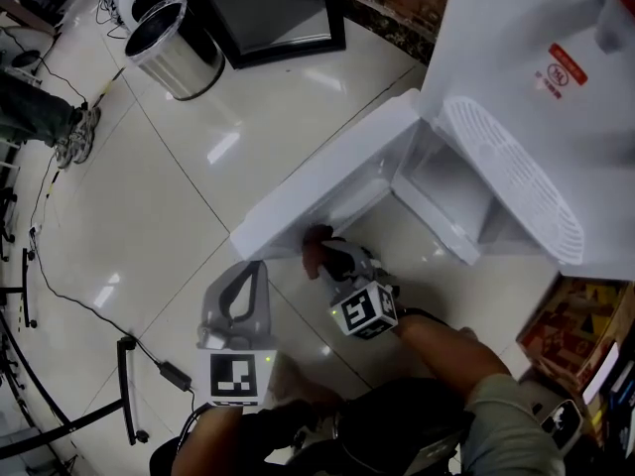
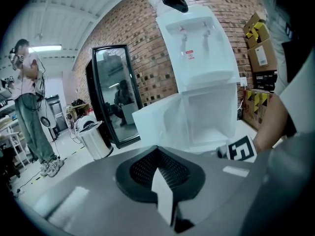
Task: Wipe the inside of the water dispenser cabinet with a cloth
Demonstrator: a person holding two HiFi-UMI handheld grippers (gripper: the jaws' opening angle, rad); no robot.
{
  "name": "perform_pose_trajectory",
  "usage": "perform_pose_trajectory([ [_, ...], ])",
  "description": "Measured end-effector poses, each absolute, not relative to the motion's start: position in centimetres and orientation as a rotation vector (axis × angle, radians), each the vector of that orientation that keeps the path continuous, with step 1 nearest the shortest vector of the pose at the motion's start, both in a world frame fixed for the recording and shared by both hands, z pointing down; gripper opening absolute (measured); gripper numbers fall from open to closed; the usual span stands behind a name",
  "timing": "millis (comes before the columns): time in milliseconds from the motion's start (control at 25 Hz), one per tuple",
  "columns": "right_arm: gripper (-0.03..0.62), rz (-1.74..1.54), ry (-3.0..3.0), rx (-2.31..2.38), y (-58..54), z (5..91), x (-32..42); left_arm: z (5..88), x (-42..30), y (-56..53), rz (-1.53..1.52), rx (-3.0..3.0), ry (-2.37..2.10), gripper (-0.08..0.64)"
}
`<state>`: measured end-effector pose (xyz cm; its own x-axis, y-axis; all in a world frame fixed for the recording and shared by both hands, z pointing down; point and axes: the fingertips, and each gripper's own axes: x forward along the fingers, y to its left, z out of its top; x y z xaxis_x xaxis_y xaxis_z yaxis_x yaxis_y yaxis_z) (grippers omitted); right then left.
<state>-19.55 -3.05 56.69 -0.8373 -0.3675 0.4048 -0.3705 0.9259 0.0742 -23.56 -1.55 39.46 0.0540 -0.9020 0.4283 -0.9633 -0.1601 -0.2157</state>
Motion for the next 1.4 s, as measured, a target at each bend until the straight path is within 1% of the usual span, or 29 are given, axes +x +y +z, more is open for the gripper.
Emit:
perform_pose_trajectory([
  [120, 0.071, -0.054, -2.612, 0.363, -0.2, 60.2, -22.9, 39.6, -23.8, -1.6, 0.737, 2.172, -1.952, 0.0],
  [200, 0.071, -0.107, -2.545, 0.383, -1.1, 62.4, -22.9, 39.6, -24.1, -1.8, 0.74, 2.157, -1.962, 0.0],
  [320, 0.071, -0.034, -2.451, 0.661, -7.1, 63.7, -19.3, 39.5, -24.2, -2.0, 0.725, 2.163, -1.964, 0.0],
  [440, 0.071, 0.057, -2.324, 0.978, -14.5, 63.6, -13.8, 39.6, -24.3, -1.9, 0.714, 2.155, -1.966, 0.0],
  [560, 0.071, 0.14, -2.18, 1.204, -19.4, 63.7, -8.1, 39.6, -24.4, -2.0, 0.716, 2.148, -1.967, 0.0],
  [920, 0.071, 0.387, -2.038, 1.508, -20.7, 63.1, -1.4, 39.6, -24.4, -2.0, 0.735, 2.156, -1.97, 0.0],
  [1000, 0.071, 0.395, -2.033, 1.589, -21.9, 61.7, -0.6, 39.6, -24.3, -2.0, 0.737, 2.156, -1.969, 0.0],
  [1160, 0.07, 0.384, -2.119, 1.725, -22.9, 56.1, -0.3, 39.6, -24.5, -2.1, 0.721, 2.138, -1.975, 0.0],
  [1400, 0.069, 0.249, -2.387, 1.929, -21.9, 43.5, -0.6, 39.7, -24.6, -2.0, 0.709, 2.143, -1.971, 0.0],
])
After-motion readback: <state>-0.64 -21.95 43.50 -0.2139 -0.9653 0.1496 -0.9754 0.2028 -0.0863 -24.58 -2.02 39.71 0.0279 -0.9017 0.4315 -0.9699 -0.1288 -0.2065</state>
